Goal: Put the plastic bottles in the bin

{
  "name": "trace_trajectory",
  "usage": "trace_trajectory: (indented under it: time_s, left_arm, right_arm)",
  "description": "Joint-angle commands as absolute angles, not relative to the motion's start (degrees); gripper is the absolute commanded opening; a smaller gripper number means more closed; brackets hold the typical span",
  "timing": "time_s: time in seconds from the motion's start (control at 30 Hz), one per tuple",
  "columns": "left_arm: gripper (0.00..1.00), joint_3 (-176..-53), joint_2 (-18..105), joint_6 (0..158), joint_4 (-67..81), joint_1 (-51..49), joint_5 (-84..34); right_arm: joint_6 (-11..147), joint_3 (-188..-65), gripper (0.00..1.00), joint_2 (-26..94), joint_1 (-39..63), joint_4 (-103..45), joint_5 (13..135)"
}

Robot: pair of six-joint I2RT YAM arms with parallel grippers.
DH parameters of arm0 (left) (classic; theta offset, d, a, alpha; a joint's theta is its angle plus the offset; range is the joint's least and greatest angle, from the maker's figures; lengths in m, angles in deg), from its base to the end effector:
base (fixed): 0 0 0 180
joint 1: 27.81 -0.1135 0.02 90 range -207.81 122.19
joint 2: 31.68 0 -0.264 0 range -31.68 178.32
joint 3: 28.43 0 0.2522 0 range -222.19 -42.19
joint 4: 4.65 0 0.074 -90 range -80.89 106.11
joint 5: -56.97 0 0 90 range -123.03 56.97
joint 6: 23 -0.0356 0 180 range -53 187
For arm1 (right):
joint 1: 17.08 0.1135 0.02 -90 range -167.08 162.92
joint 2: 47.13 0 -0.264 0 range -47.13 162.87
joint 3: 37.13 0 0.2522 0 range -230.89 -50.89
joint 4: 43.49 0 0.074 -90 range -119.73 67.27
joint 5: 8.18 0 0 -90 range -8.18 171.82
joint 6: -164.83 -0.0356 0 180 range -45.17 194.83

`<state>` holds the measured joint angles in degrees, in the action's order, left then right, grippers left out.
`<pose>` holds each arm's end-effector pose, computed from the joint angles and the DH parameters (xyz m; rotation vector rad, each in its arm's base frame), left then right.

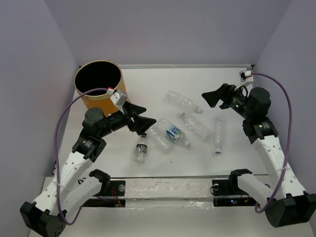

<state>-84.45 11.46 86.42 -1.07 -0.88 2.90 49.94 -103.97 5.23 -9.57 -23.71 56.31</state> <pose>0.1463 -0.0977 0.3669 0.6405 1.3960 -1.0924 0.2048 0.0425 0.3758 -0.0889 1.7142 0.7929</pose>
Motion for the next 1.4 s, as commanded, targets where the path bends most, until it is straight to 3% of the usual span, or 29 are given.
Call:
trace_trajectory:
  time_s: [0.0,0.13,0.37,0.7,0.97,1.23,1.37]
  left_arm:
    - [0.99,-84.64,10.60,88.26,-0.30,-0.74,3.37]
    - [0.99,-84.38,11.13,88.88,2.34,-0.66,4.85]
    - [0.99,-82.17,10.51,91.62,6.55,-0.74,7.15]
    - [0.99,-85.51,17.27,87.48,31.06,-0.31,-7.07]
    - [0.99,-87.80,21.85,87.92,39.34,-0.13,-24.13]
    - [0.99,-86.92,28.69,87.22,41.45,0.13,-24.15]
    - [0.99,-86.57,32.13,86.87,40.49,0.49,-23.53]
  right_arm:
    - [49.86,-107.58,0.96,8.67,-9.09,-24.29,51.51]
    - [52.23,-109.68,0.96,14.21,-4.96,-23.50,52.55]
    - [64.18,-121.45,0.98,30.79,1.29,-15.33,65.90]
    - [84.38,-139.65,0.99,52.87,6.47,-2.33,68.99]
    - [96.00,-153.62,1.00,70.35,8.85,5.67,71.28]
    - [101.54,-164.61,0.99,80.92,9.38,9.91,71.36]
    - [102.60,-166.90,0.91,83.91,9.38,9.38,72.68]
